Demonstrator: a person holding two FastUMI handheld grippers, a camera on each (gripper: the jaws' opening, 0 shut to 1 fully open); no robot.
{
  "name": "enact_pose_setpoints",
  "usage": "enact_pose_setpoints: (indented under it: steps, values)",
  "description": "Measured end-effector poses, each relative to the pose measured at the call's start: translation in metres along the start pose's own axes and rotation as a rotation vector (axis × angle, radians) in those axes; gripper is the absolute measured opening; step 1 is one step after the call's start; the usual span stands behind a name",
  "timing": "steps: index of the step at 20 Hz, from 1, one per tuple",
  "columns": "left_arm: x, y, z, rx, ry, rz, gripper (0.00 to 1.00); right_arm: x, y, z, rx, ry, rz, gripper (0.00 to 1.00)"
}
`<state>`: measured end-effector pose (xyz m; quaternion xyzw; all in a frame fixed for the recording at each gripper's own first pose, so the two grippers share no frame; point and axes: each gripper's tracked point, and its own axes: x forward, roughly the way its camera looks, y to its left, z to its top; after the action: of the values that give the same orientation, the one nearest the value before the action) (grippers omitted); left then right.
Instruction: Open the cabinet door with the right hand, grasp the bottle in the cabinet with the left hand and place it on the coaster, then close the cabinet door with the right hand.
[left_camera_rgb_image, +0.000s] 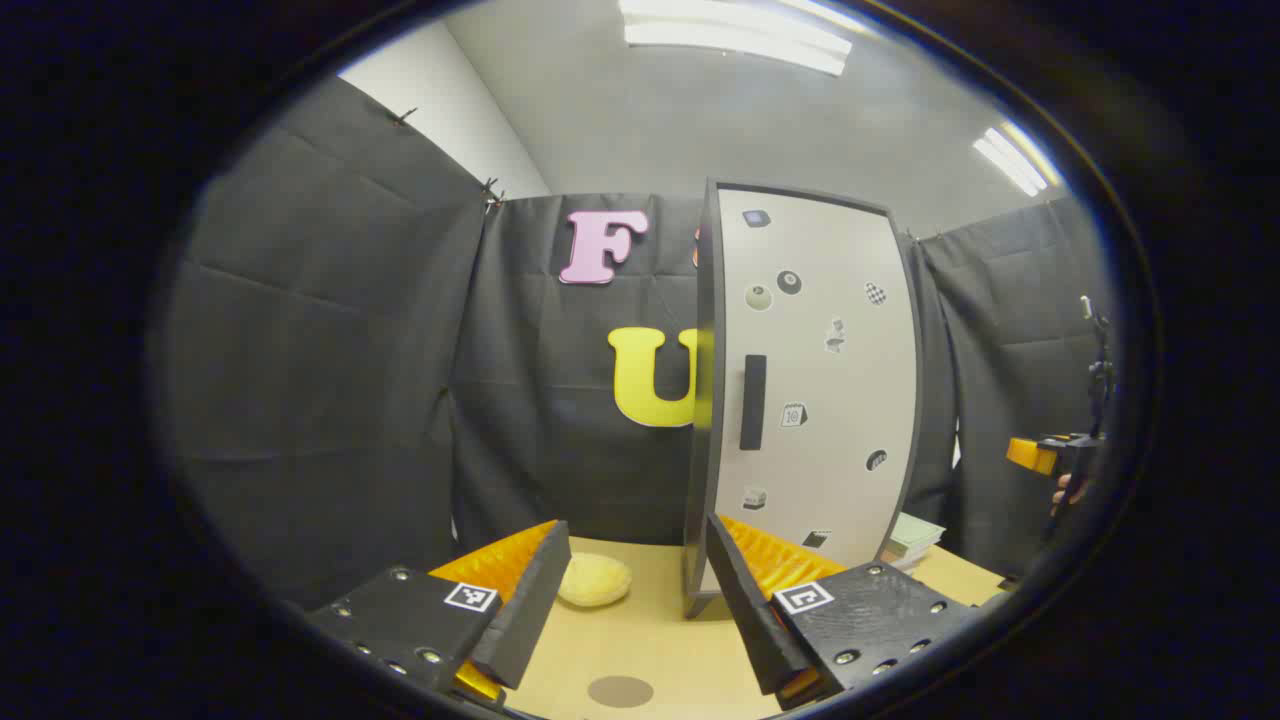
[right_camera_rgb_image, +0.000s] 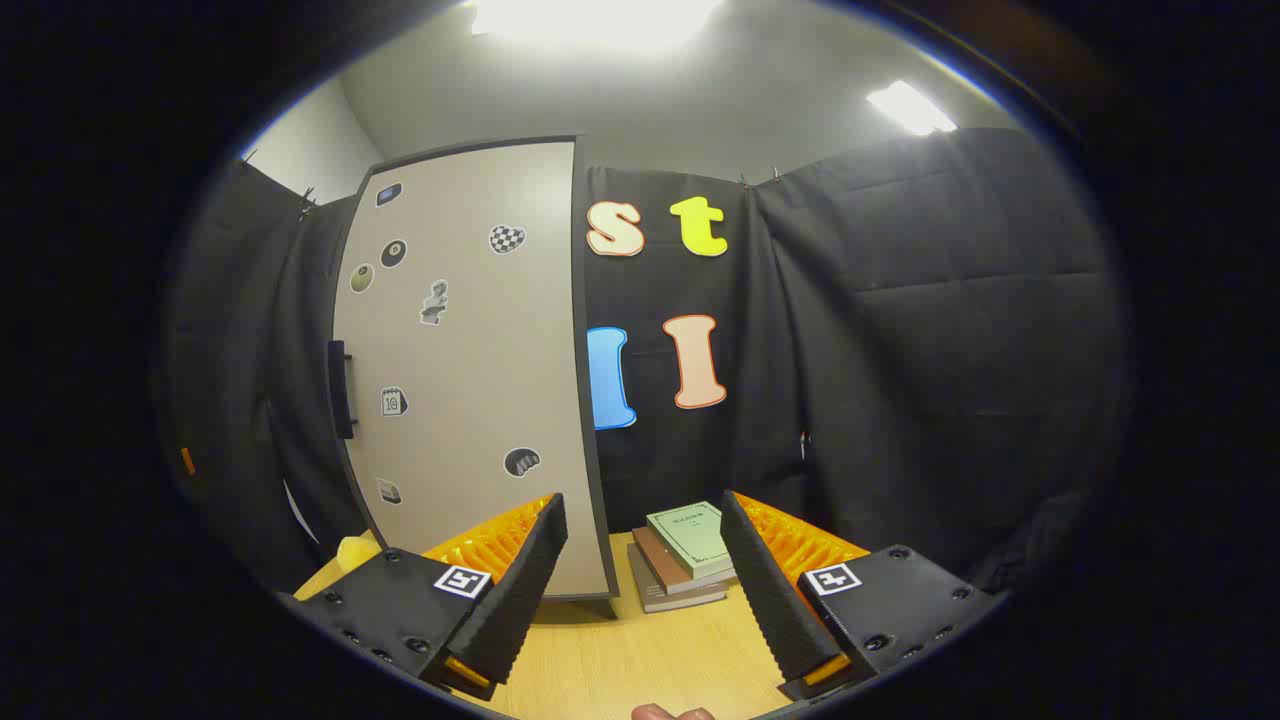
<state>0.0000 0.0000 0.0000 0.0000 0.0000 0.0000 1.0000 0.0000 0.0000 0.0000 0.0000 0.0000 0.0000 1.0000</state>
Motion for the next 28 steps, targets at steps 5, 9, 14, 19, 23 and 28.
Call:
enact_pose_setpoints:
  steps: [5,9,14,19,23,28]
  values:
    - [0.000,-0.001,-0.009,-0.001,0.024,-0.004,0.82,0.001,0.007,-0.001,-0.022,0.020,0.024,0.98]
    - [0.004,0.001,-0.003,0.019,0.015,-0.004,0.82,0.000,0.014,0.005,-0.016,0.012,0.036,0.98]
    - [0.004,-0.003,-0.005,0.031,0.016,-0.018,0.82,0.000,0.025,0.003,-0.031,0.029,0.059,0.98]
    - [0.001,0.002,-0.020,0.024,0.036,-0.013,0.82,0.006,0.039,0.012,-0.056,0.030,0.081,0.98]
    - [-0.004,0.010,-0.037,-0.006,0.065,0.004,0.82,0.020,0.064,0.026,-0.076,0.021,0.128,0.98]
    - [-0.014,0.018,-0.050,-0.015,0.085,0.029,0.84,0.035,0.110,0.044,-0.097,0.019,0.204,0.98]
